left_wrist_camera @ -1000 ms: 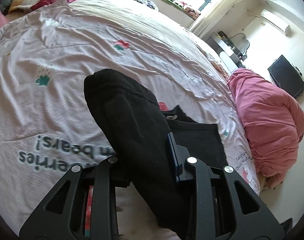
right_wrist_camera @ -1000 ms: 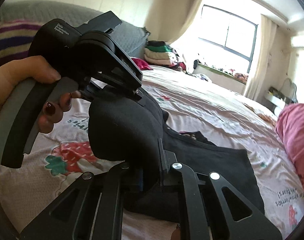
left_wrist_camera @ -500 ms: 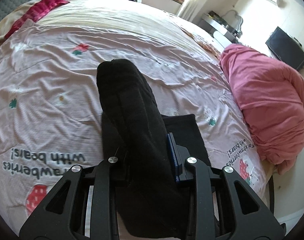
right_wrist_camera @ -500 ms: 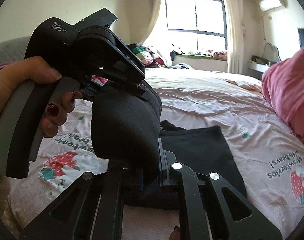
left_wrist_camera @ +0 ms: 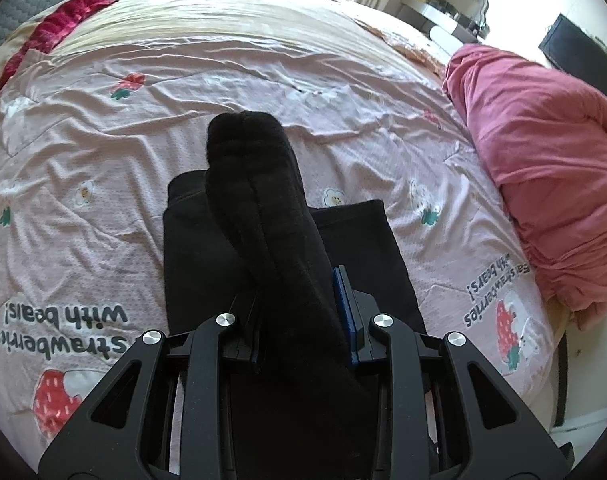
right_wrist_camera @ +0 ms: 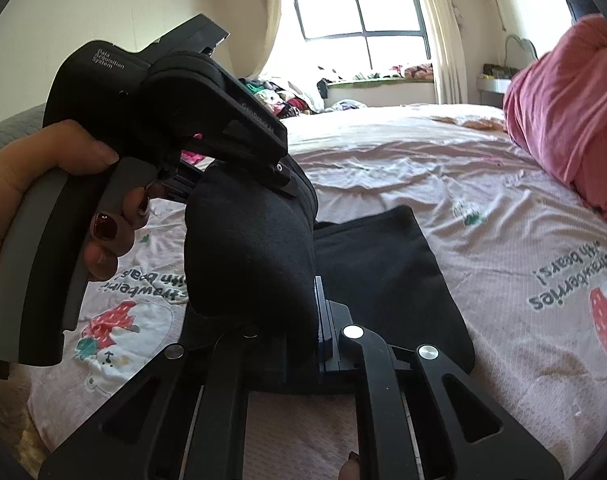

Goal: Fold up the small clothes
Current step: 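Lift the held edge with both grippers and fold it over the sweatshirt, then open the left gripper while the right gripper lays the fold flat and opens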

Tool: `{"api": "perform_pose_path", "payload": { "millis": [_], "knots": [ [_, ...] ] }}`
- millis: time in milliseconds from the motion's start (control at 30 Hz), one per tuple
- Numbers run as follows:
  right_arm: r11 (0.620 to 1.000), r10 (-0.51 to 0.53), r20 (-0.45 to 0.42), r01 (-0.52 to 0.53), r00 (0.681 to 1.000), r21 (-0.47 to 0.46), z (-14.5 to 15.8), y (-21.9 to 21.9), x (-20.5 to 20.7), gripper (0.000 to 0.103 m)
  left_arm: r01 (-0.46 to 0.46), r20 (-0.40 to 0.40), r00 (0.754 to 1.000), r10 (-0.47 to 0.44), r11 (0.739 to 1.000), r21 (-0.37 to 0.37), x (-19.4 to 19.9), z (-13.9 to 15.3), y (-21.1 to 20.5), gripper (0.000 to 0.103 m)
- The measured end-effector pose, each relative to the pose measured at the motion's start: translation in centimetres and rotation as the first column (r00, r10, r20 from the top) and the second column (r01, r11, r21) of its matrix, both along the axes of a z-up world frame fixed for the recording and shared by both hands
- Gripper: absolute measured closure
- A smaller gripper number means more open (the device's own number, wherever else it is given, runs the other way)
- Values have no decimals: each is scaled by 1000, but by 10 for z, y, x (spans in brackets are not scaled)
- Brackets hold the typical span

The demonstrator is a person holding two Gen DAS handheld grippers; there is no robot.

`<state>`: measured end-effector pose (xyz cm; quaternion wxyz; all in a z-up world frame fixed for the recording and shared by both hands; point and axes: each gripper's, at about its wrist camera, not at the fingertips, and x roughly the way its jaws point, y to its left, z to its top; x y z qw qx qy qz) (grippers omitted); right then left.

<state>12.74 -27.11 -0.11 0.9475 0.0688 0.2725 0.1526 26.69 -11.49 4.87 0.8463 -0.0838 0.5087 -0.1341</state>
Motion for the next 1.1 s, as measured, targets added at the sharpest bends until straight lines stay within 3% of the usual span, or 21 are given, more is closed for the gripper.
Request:
{"api": "perform_pose_path", "payload": {
  "millis": [300,433,533,667,733,833,967,1100],
  "knots": [
    [995,-3,-109,15,994,104,-23,-29,10,94,33,-59,998,-31,999,41,14,-27,-37,76],
    [988,1,-149,21,989,151,-32,-41,14,93,46,-80,996,-41,997,69,21,-38,-56,68],
    [978,5,-186,34,982,205,-38,-52,18,88,61,-95,994,-53,995,85,26,-45,-68,53],
    [952,18,-251,60,968,299,-50,-70,25,79,78,-93,993,-73,996,50,30,-47,-78,28],
    [937,19,-283,82,959,340,-55,-78,27,78,78,-70,994,-80,996,-31,28,-41,-75,27],
    [914,39,-305,89,951,396,-60,-86,27,78,55,-36,998,-58,996,-72,23,-31,-66,27],
    [907,54,-305,81,951,414,-58,-90,24,73,27,26,999,-27,1000,-2,12,-22,-47,27],
    [909,51,-286,74,957,409,-50,-91,21,60,-9,113,994,-9,987,159,-9,-19,-22,27]
  ]
}}
